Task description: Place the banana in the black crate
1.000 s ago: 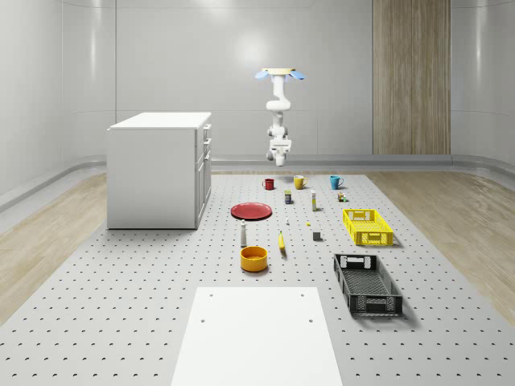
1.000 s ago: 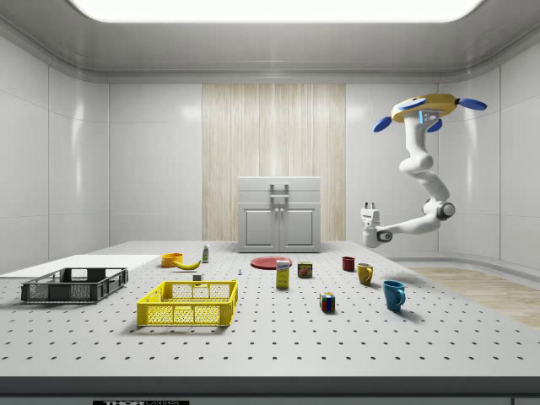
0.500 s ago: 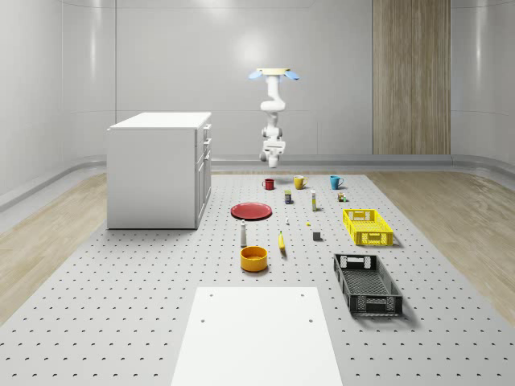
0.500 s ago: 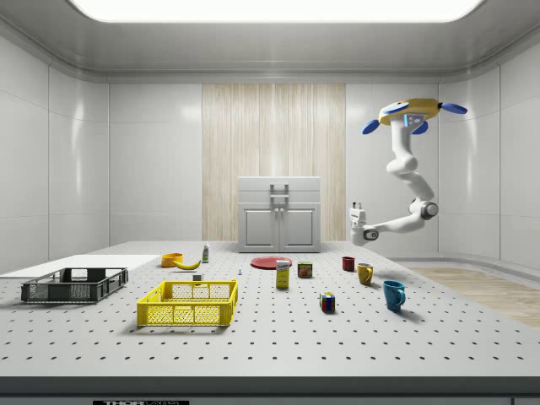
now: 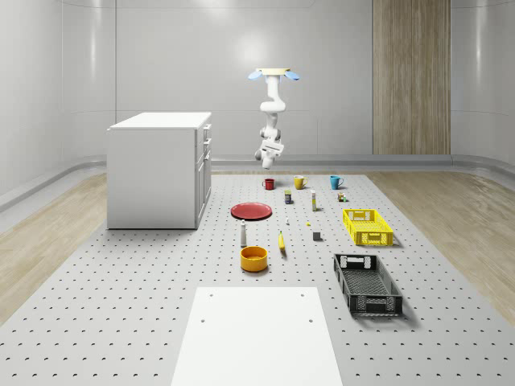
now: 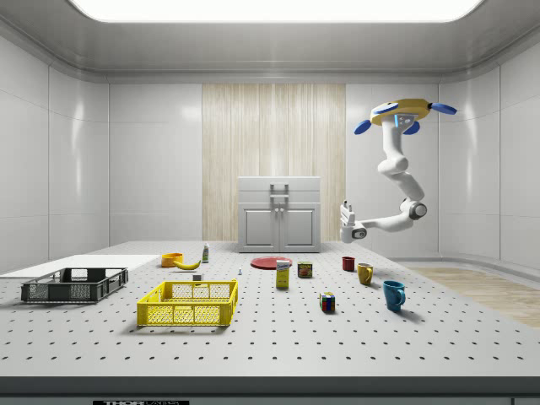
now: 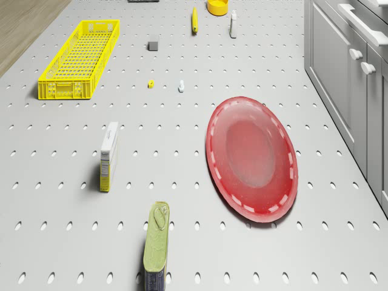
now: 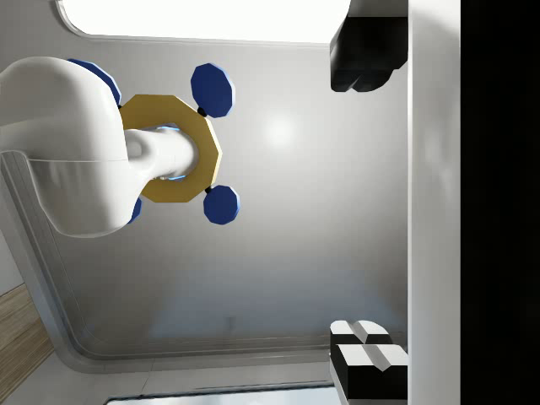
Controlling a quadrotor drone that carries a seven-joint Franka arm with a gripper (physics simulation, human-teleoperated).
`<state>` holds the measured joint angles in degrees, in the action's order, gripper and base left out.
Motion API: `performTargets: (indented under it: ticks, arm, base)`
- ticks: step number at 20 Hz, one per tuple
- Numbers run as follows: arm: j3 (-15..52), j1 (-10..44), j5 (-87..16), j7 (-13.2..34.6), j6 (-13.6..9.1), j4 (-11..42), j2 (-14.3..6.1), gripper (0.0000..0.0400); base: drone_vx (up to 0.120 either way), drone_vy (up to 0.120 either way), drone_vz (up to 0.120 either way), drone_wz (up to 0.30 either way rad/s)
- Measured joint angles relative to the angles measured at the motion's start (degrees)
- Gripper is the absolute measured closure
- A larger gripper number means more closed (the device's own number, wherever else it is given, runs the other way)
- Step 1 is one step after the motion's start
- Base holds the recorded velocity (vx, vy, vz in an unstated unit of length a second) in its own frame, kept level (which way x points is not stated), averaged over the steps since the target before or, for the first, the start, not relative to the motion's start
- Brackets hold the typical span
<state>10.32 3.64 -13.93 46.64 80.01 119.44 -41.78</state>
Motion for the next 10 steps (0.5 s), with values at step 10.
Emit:
performTargets:
  ticks: [10]
  arm:
    - [29.54,11.76,-46.41,9.81,1.80,19.91,-4.54,0.0000]
  base:
    - [0.120,0.000,0.000,0.000]
